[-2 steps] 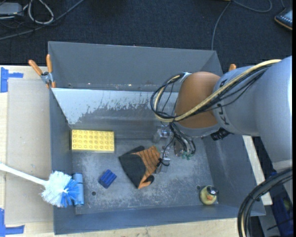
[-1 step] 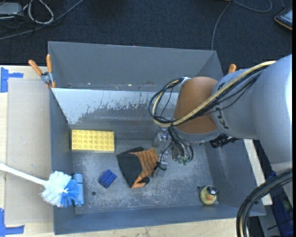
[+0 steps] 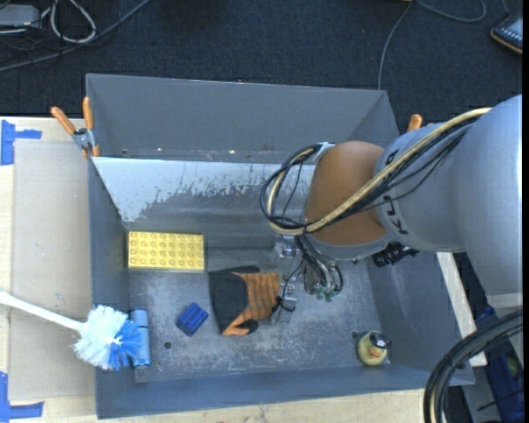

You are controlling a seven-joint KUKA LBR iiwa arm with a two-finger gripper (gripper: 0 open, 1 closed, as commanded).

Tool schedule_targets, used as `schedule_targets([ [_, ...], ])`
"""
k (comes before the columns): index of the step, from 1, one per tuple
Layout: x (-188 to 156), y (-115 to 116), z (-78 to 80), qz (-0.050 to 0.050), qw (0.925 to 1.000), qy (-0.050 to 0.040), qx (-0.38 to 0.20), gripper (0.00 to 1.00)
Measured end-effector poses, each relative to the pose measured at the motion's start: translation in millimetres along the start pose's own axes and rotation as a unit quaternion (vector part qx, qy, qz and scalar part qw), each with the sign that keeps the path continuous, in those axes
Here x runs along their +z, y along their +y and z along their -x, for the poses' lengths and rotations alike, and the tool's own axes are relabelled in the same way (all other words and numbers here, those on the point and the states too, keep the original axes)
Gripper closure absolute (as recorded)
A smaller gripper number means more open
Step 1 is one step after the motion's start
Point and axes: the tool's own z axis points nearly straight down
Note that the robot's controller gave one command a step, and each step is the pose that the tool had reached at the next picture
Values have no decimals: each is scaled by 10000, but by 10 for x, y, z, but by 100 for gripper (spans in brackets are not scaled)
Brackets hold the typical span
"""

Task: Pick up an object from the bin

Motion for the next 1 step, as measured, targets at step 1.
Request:
schedule_targets([
  [1, -21, 116, -50, 9, 9989, -8, -459, 0],
])
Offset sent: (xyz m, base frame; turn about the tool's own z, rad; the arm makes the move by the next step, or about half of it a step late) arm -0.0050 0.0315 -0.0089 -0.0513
